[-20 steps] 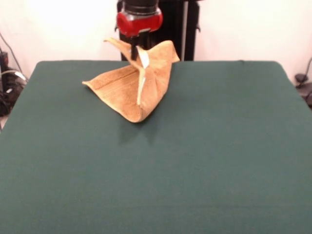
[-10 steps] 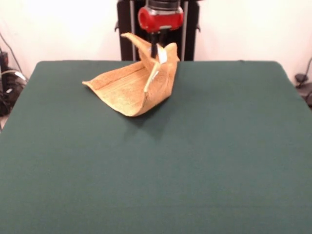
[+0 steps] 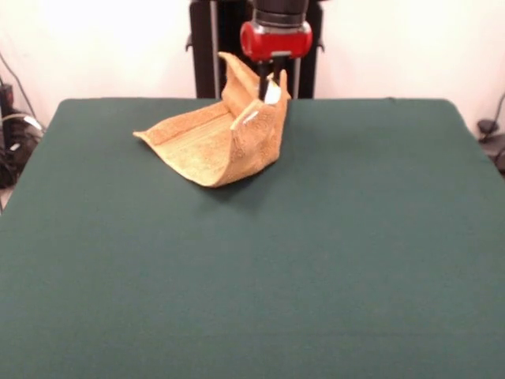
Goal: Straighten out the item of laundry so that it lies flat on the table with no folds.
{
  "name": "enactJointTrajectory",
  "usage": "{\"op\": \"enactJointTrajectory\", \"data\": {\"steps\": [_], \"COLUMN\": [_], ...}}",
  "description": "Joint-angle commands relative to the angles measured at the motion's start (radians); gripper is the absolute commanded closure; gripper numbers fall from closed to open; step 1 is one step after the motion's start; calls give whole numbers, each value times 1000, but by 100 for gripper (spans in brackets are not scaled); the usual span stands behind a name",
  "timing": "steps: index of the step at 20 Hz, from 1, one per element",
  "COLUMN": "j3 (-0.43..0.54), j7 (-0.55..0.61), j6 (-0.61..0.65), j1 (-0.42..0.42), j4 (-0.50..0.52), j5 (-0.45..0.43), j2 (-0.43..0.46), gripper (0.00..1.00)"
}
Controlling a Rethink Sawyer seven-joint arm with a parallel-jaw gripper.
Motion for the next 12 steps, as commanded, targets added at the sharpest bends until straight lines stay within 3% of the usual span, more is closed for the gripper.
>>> {"op": "enactJointTrajectory", "data": {"steps": [1, 12], "j3": [-18, 24], "j7": [288, 299], "j6": [-108, -215], "j1": [48, 79], "j4": [26, 21], "j5": [145, 286], "j2": [152, 240], "gripper": [100, 100]}}
